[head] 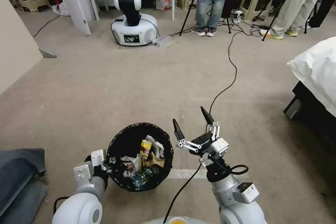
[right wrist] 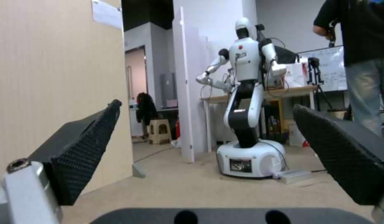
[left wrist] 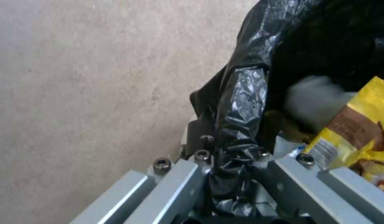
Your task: Pick up the trash bin, then pick up the garbage from the floor and place it into the trash bin.
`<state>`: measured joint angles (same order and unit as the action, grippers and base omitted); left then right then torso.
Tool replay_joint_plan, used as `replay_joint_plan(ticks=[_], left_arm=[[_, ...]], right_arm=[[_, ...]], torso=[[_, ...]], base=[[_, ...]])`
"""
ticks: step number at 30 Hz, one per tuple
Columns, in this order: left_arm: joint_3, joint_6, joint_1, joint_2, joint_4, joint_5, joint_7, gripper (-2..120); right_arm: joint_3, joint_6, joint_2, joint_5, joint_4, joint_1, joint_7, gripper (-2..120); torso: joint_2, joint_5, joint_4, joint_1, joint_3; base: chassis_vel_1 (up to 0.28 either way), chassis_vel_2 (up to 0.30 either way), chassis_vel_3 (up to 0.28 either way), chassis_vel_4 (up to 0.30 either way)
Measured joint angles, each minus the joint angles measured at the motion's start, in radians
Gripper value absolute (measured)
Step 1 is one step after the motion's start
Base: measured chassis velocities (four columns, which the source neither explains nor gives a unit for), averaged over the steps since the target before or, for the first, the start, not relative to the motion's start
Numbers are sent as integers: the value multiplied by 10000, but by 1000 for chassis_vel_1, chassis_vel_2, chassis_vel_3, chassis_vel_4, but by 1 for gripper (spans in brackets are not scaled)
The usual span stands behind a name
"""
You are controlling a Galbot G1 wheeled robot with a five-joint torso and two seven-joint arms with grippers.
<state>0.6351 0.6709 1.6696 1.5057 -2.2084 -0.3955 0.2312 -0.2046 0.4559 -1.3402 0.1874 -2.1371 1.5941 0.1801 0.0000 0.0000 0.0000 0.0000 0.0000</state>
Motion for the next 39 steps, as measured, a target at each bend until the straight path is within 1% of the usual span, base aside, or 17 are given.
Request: replay_joint_plan(ticks=[3, 10, 29, 31, 32, 33, 34, 35, 37, 39], left_arm=[[28, -118, -154, 33, 333, -30, -47, 0], [102, -159, -396, 106, 704, -103, -77, 0], [351, -241, -821, 152, 1227, -323, -134, 0], [352, -247, -821, 153, 1236, -336, -122, 2], [352, -256, -821, 158, 1241, -343, -103, 5], [346, -270, -821, 169, 1242, -356, -102, 12], [340, -282, -825, 184, 1242, -368, -102, 15], [340, -282, -825, 184, 1242, -368, -102, 15], [312, -337, -830, 216, 1214, -391, -114, 27], [297, -348, -823, 218, 1183, -396, -131, 28]], right_arm=[[46, 1, -13, -22, 33, 1, 24, 100], [149, 8, -9, -50, 125, -72, 40, 100], [266, 84, 14, -70, 255, -99, 165, 100], [268, 92, 15, -72, 259, -99, 175, 100], [269, 96, 15, -74, 262, -99, 185, 100], [270, 100, 16, -74, 264, -98, 201, 100], [270, 106, 16, -74, 267, -98, 219, 100], [270, 106, 16, -74, 267, -98, 219, 100], [283, 128, 15, -74, 290, -99, 269, 100], [292, 138, 14, -73, 298, -99, 287, 100]], torso=[[0, -1, 0, -1, 0], [0, 2, 1, -1, -1], [0, 2, 0, -1, -1], [0, 1, 1, -1, -1], [0, 1, 0, -1, -1], [0, -2, 0, -1, -1], [0, -3, -1, -1, -1], [0, -3, -1, -1, -1], [0, -4, -1, 0, 0], [0, -5, -2, 0, 0]], base=[[0, 0, 0, 0], [0, 0, 0, 0], [0, 0, 0, 0], [0, 0, 0, 0], [0, 0, 0, 0], [0, 0, 0, 0], [0, 0, 0, 0], [0, 0, 0, 0], [0, 0, 0, 0], [0, 0, 0, 0]])
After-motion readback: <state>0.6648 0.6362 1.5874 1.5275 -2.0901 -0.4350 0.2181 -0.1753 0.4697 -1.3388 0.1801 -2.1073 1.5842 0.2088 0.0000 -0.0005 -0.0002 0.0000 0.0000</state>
